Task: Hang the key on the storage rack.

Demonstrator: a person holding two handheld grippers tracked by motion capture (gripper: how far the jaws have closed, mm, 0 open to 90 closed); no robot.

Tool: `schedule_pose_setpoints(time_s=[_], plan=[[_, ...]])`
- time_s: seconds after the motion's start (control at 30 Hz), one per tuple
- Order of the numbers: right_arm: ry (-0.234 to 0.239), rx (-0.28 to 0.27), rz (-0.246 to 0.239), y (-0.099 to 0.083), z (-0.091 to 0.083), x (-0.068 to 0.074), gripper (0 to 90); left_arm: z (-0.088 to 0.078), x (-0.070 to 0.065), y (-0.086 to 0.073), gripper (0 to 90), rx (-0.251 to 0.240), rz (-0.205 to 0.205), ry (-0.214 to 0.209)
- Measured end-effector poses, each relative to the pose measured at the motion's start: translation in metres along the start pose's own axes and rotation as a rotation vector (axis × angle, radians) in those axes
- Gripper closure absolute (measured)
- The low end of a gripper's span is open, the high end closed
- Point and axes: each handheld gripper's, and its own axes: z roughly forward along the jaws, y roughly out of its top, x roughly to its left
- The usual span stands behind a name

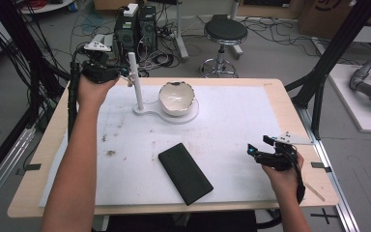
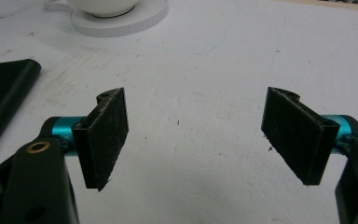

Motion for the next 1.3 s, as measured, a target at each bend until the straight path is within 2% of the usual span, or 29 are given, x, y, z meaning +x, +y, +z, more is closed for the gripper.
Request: schedule_pose_setpoints(time_s=[0.07,0.27,0.3,0.33,0.37,0.47,0.57,0.73,0.77,0.8,0.83,0.87,0.97,1.07,1.17,1.3], plan=[[-0.008,0.001,-0.002,0.0,-0.001,0.0,23.3,-0.003,0.003,0.0,74.2,-0.003,-0.016,-0.002],[0.009,0.015,-0.004,0.001,0.0,0.001,23.6,-0.015,0.003,-0.006,54.1,0.007,-0.03,0.0],[0.011,0.023,-0.004,0.0,0.001,0.001,23.6,-0.02,-0.001,-0.01,49.9,0.011,-0.026,-0.01],[0.015,0.024,-0.004,0.0,0.001,0.001,23.6,-0.02,-0.001,-0.01,49.1,0.011,-0.026,-0.01],[0.015,0.024,-0.006,0.0,0.0,0.0,23.6,-0.027,-0.006,-0.018,47.6,0.008,-0.015,-0.033],[0.018,0.021,0.004,-0.001,-0.001,-0.002,23.5,-0.033,-0.009,-0.026,42.9,0.003,-0.021,-0.056],[0.023,0.017,0.019,-0.002,-0.002,-0.003,23.2,-0.042,-0.014,-0.044,33.0,-0.012,-0.037,-0.084],[0.026,0.019,0.029,-0.003,0.0,-0.005,23.0,-0.046,-0.027,-0.067,26.3,-0.006,-0.046,-0.125],[0.026,0.02,0.031,-0.002,0.001,-0.005,23.0,-0.046,-0.027,-0.067,24.6,-0.006,-0.046,-0.125],[0.027,0.02,0.031,-0.002,0.001,-0.005,23.0,-0.044,-0.035,-0.075,23.5,0.009,-0.032,-0.153],[0.026,0.021,0.03,-0.002,0.002,-0.005,23.0,-0.043,-0.04,-0.08,19.8,0.016,-0.02,-0.134],[0.024,0.022,0.033,-0.002,0.002,-0.005,22.8,-0.042,-0.045,-0.084,17.5,0.021,-0.012,-0.135],[0.019,0.023,0.035,-0.001,0.003,-0.004,22.1,-0.036,-0.057,-0.099,16.3,0.027,0.001,-0.174],[0.019,0.02,0.03,0.0,0.004,-0.004,22.1,-0.027,-0.068,-0.118,14.4,0.037,-0.008,-0.215],[0.018,0.02,0.032,0.001,0.003,-0.005,21.9,-0.019,-0.075,-0.135,14.0,0.051,-0.001,-0.227],[0.017,0.024,0.038,0.001,0.004,-0.005,21.4,-0.017,-0.082,-0.151,12.9,0.026,-0.014,-0.246]])
